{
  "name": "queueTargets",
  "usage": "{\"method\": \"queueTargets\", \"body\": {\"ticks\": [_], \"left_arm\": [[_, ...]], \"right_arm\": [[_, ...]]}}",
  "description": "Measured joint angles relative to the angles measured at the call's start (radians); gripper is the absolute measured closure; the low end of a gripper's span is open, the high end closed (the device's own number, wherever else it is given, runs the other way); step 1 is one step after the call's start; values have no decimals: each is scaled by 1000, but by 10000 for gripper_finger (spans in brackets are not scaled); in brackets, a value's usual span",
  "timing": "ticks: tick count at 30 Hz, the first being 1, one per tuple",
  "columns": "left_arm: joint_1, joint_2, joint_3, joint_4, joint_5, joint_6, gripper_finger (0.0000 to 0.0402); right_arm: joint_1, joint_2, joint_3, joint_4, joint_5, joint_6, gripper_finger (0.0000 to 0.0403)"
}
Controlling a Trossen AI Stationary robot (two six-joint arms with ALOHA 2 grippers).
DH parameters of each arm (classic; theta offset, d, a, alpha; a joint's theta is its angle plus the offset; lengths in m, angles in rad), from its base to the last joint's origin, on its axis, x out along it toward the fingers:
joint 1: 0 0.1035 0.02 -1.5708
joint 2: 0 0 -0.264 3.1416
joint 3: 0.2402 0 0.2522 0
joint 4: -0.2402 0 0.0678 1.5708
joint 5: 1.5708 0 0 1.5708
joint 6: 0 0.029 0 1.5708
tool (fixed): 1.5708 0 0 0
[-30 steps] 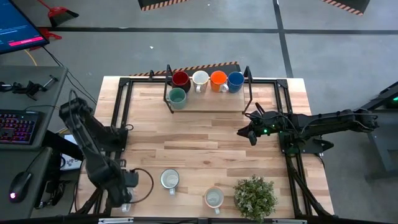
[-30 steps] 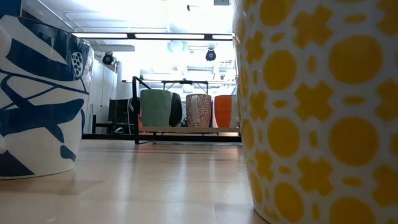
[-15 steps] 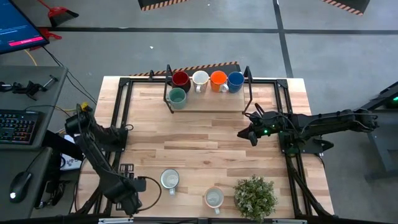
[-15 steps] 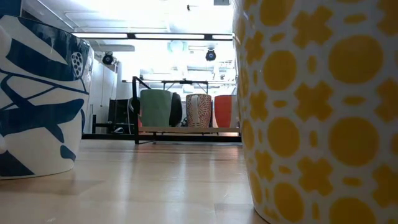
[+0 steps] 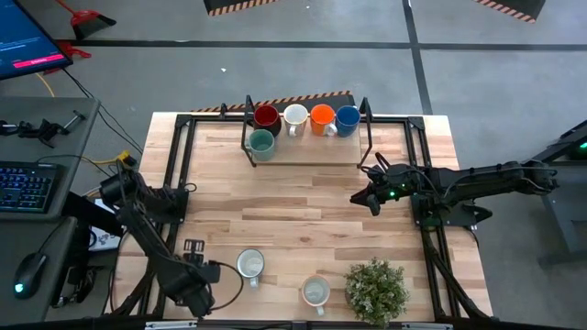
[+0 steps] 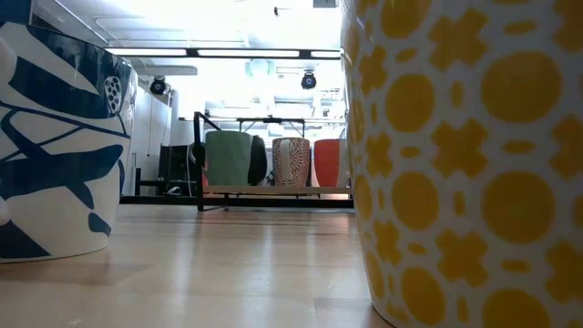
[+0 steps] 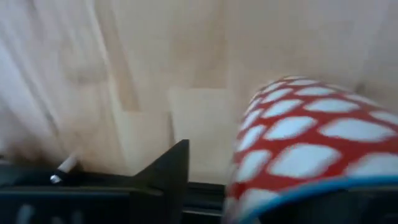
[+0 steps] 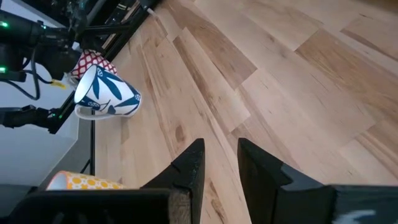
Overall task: Place coffee mugs
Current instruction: Put the red pattern mug on the shelf
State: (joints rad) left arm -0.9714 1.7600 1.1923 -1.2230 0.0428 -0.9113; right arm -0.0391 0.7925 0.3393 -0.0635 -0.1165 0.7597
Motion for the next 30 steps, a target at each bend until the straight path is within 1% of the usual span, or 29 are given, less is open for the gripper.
{"method": "queueTargets", "body": {"ticks": [5, 7, 9, 13, 17, 21, 25, 27, 30], "left_arm": [[10, 2, -2, -82, -10, 8, 340], [11, -2, 2, -104, 1, 12, 373], [9, -5, 3, -133, 10, 12, 389], [10, -16, -1, -172, -4, 2, 391], [18, -38, -5, -260, -91, -33, 392], [74, -101, -5, -331, -146, -68, 392], [188, -209, -4, -349, -255, -99, 392], [268, -265, -3, -348, -301, -97, 392], [417, -330, -3, -342, -348, -33, 392]], "right_arm": [[0, 0, 0, 0, -5, 0, 324], [0, 0, 0, -1, -5, 0, 324], [0, 0, 0, -1, -5, 0, 324], [0, 0, 0, -4, -5, 0, 324], [0, 0, 0, -7, -5, -8, 324], [0, 0, 0, -7, -5, -8, 324], [0, 0, 0, -7, -4, -8, 324], [0, 0, 0, -7, -4, -8, 324], [0, 0, 0, -3, -4, -8, 324]]}}
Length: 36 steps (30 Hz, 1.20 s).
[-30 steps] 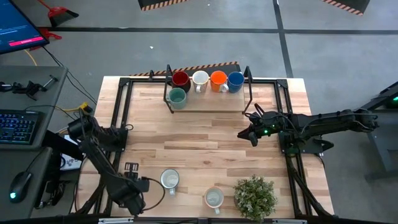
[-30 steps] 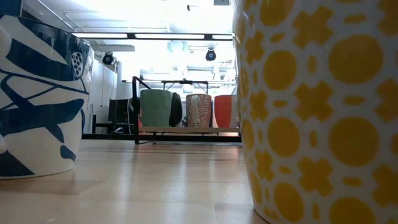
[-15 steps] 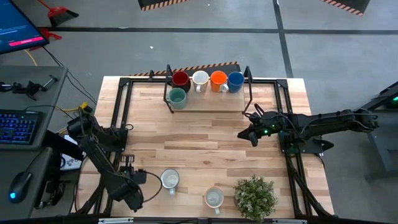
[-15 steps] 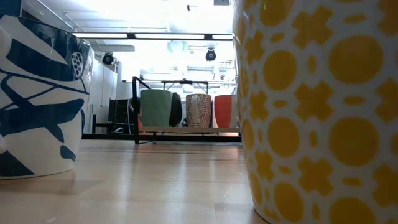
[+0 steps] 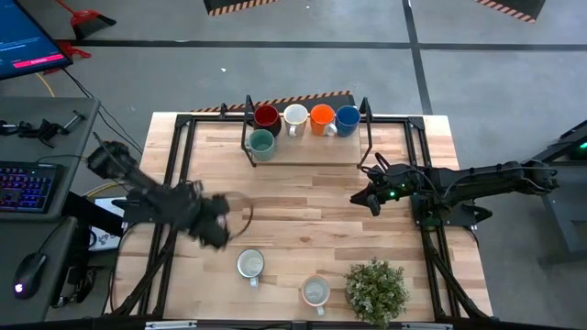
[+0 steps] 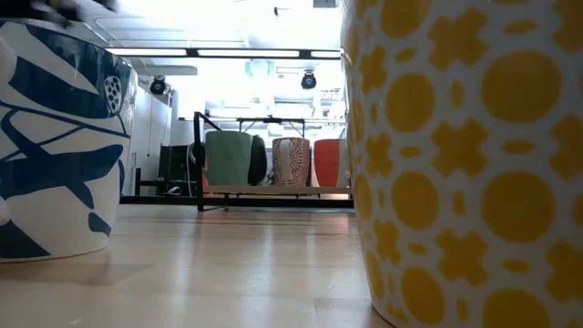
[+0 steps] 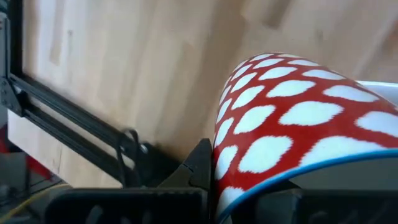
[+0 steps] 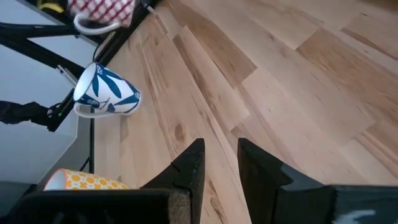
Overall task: Place coffee mugs
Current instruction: Put the red pattern mug on the shelf
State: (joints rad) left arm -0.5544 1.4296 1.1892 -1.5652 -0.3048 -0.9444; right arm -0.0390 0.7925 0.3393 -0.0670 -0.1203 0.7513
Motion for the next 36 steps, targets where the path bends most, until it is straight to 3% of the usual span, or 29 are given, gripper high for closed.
{"method": "queueTargets", "body": {"ticks": [3, 6, 11, 16, 25, 28, 36], "left_arm": [[162, -35, 0, 67, -20, 146, 392], [315, -36, 1, 236, -7, 310, 392], [482, 30, 80, 396, 38, 487, 392], [564, 125, 244, 398, 99, 614, 392], [649, 292, 507, 323, 108, 679, 392], [668, 329, 555, 321, 108, 672, 392], [713, 358, 612, 344, 110, 618, 392]], "right_arm": [[0, 0, 0, 15, 10, 0, 324], [-3, 0, 0, 41, 15, 8, 324], [3, 1, 0, 115, 44, -80, 324], [26, 6, 62, 178, 118, -295, 325], [13, 203, 424, -161, 224, -587, 325], [3, 299, 533, -239, 226, -644, 325], [9, 506, 709, -251, 224, -779, 325]]}}
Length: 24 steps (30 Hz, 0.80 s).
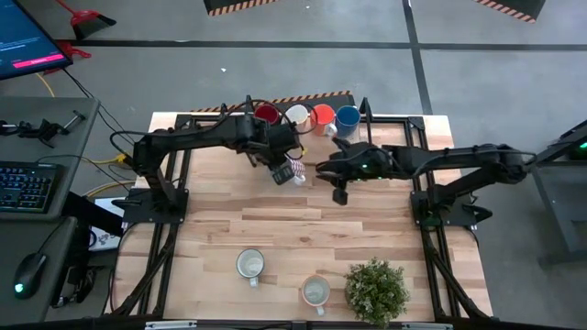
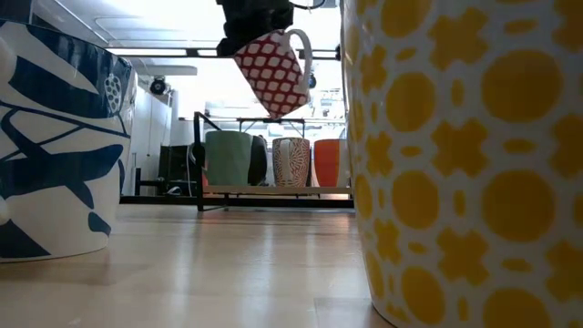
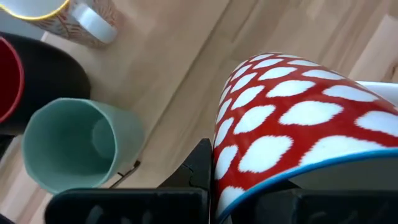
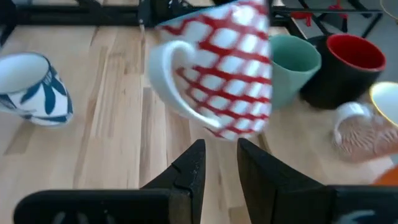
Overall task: Place coffee mugs
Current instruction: Put the red pattern mug on the shelf
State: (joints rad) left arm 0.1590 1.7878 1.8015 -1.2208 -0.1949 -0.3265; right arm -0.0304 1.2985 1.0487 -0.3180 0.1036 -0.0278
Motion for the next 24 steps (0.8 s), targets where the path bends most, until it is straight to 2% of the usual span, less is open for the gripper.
{"method": "queueTargets", "body": {"ticks": [10, 19, 24], "left_arm": [[13, -1, 0, -14, 18, -11, 392], [14, -2, 0, 8, 18, -11, 392], [19, -2, 0, 43, 33, -17, 392]], "right_arm": [[18, 140, 122, -1, -11, -34, 323], [26, 143, 151, 9, -68, -22, 285], [42, 143, 151, 38, -70, -22, 279]]}}
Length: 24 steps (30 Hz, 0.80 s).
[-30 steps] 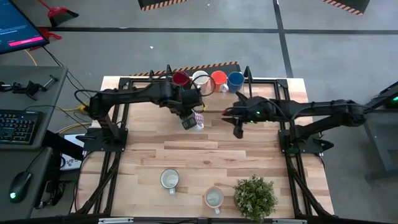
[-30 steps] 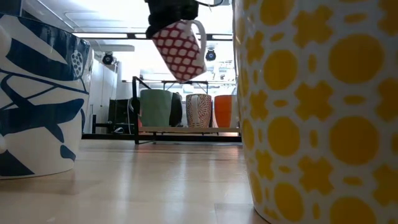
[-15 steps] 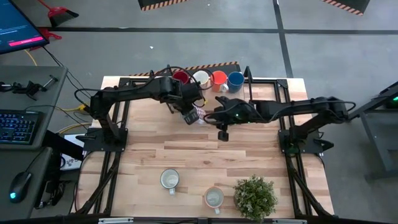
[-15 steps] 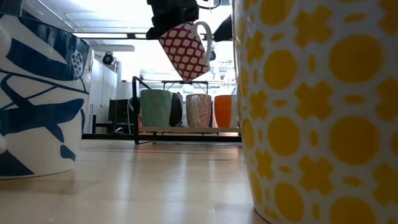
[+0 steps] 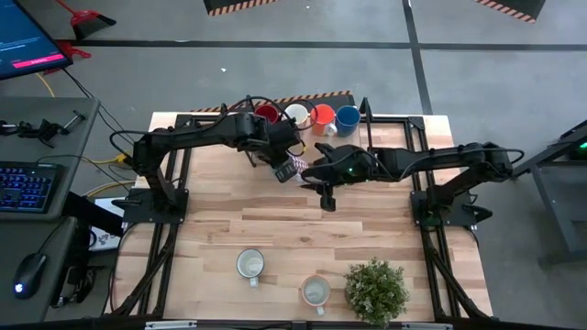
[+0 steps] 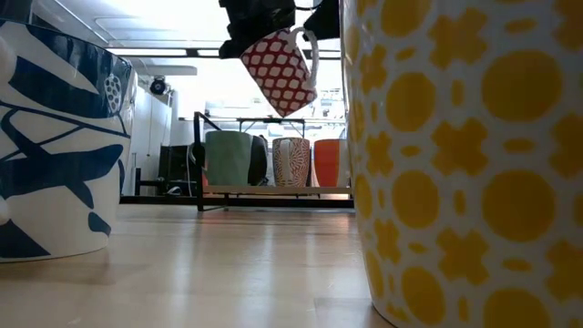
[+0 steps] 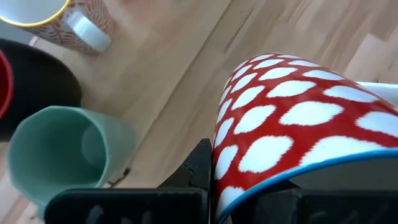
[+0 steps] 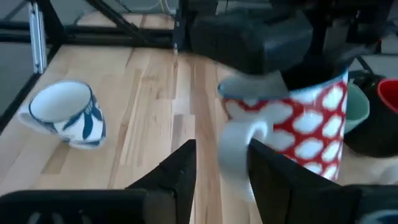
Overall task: Place coffee mugs
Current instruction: Put the red pattern mug on the shelf
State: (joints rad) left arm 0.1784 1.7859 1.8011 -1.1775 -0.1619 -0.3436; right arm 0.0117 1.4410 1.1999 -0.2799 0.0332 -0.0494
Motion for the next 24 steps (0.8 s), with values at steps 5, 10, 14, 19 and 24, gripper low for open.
{"method": "queueTargets", "body": {"ticks": [5, 10, 14, 19, 24], "left_arm": [[5, 0, 0, 25, 19, -18, 392], [0, 0, 0, 25, 30, -46, 392], [-11, 0, 0, 27, 44, -48, 392], [-20, 0, -1, 27, 42, -52, 393], [-23, 0, 0, 27, 53, -47, 393]], "right_arm": [[4, 0, 0, 8, 20, 16, 279], [2, 0, 0, 2, 31, 50, 279], [1, 0, -1, -19, 70, 83, 289], [2, 0, -1, -36, 79, 99, 332], [6, 0, -1, -37, 90, 75, 373]]}}
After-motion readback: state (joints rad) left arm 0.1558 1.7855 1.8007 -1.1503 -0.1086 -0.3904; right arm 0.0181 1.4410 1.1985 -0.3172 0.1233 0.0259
